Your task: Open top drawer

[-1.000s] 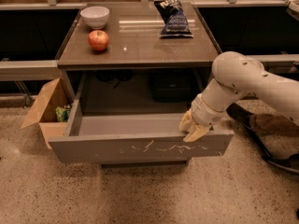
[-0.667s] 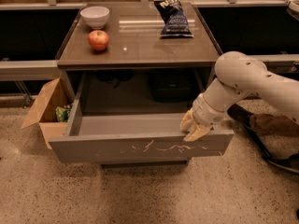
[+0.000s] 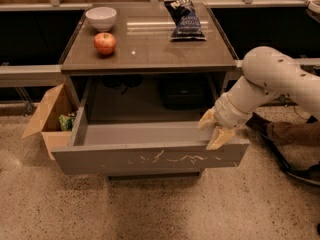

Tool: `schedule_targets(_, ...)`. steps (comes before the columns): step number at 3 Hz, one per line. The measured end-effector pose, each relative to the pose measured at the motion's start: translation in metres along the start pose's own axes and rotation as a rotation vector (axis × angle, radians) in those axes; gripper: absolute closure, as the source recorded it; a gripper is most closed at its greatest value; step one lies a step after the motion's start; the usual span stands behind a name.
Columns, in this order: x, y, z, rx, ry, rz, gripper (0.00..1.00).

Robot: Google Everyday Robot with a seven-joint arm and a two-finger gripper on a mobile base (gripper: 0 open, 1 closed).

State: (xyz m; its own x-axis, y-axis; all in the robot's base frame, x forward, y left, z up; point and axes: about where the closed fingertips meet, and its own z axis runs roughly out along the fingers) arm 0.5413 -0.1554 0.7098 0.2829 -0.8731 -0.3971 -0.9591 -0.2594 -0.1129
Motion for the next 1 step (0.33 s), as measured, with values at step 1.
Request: schedule_targets(1, 0.0011, -0.0079, -0.029, 0.031, -0.011, 0.001, 0.0)
